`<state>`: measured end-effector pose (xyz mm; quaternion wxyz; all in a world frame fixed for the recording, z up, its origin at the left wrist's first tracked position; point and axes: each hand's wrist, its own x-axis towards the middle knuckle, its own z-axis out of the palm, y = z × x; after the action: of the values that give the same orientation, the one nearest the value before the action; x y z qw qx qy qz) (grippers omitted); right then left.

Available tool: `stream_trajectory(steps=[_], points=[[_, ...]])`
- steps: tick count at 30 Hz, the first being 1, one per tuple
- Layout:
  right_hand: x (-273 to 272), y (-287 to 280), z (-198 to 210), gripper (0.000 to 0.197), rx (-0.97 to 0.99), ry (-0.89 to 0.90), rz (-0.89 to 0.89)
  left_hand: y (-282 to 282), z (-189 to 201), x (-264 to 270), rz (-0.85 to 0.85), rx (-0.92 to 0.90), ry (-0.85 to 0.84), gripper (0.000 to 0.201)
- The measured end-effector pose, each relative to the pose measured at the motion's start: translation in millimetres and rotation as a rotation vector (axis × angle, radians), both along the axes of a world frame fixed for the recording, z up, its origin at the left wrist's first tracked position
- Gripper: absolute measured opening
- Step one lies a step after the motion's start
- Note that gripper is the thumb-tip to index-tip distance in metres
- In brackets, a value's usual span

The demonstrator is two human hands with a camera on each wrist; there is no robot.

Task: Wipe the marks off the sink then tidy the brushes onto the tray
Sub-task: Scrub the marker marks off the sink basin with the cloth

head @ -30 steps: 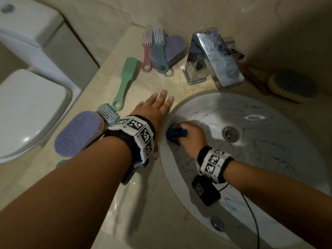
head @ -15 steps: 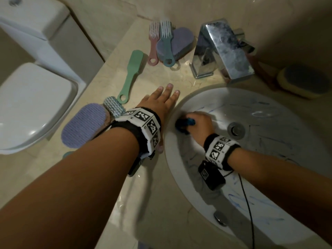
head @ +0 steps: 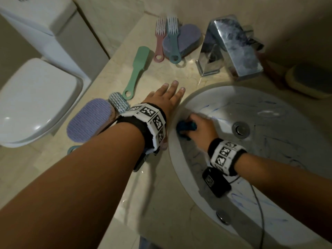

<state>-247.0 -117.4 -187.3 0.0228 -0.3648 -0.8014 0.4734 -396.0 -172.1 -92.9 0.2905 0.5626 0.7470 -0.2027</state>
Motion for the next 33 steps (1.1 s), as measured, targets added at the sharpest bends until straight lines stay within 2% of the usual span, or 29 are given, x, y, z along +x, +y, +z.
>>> stream_trajectory(steps=[4, 6, 8, 11, 12, 15, 18, 20, 22, 24, 25, 28, 30, 33], points=[[52, -29, 16, 0.024, -0.096, -0.165, 0.436, 0, 6, 2, 0.027, 0.001, -0.034, 0.16], [56, -26, 17, 0.026, -0.064, -0.217, 0.548, 1, 7, 2, 0.028, -0.001, -0.029, 0.159], [36, -14, 14, 0.023, 0.008, -0.188, 0.48, 1, 6, 2, 0.03, -0.004, -0.028, 0.157], [7, 0, 2, 0.015, 0.057, -0.094, 0.266, 1, 3, 1, 0.024, -0.002, -0.015, 0.158], [9, -1, 0, 0.016, 0.058, -0.081, 0.269, 1, 2, 0, 0.02, 0.0, -0.016, 0.159], [48, -16, 6, 0.027, 0.037, -0.102, 0.566, 2, -3, -2, 0.008, 0.018, -0.029, 0.16], [74, -23, 13, 0.031, -0.007, -0.247, 0.779, 2, -3, -2, 0.004, 0.018, -0.025, 0.162], [57, -17, 12, 0.028, 0.012, -0.221, 0.707, 1, -4, -1, 0.01, 0.023, -0.019, 0.159], [29, -10, 7, 0.025, 0.033, -0.164, 0.493, 1, -4, 0, 0.022, 0.045, -0.02, 0.149], [16, -7, 5, 0.024, 0.007, -0.115, 0.338, 1, -3, -1, 0.022, 0.054, -0.019, 0.148], [21, -10, 11, 0.025, -0.04, -0.128, 0.353, 1, -4, -1, 0.02, 0.048, -0.021, 0.151], [59, -23, 28, 0.027, -0.114, -0.301, 0.677, 1, -2, -1, 0.014, 0.034, -0.015, 0.158], [74, -25, 29, 0.027, -0.122, -0.37, 0.815, 2, -1, 0, 0.009, 0.024, -0.002, 0.159], [51, -16, 21, 0.026, -0.042, -0.333, 0.709, 1, 1, 2, 0.025, 0.034, -0.008, 0.147]])
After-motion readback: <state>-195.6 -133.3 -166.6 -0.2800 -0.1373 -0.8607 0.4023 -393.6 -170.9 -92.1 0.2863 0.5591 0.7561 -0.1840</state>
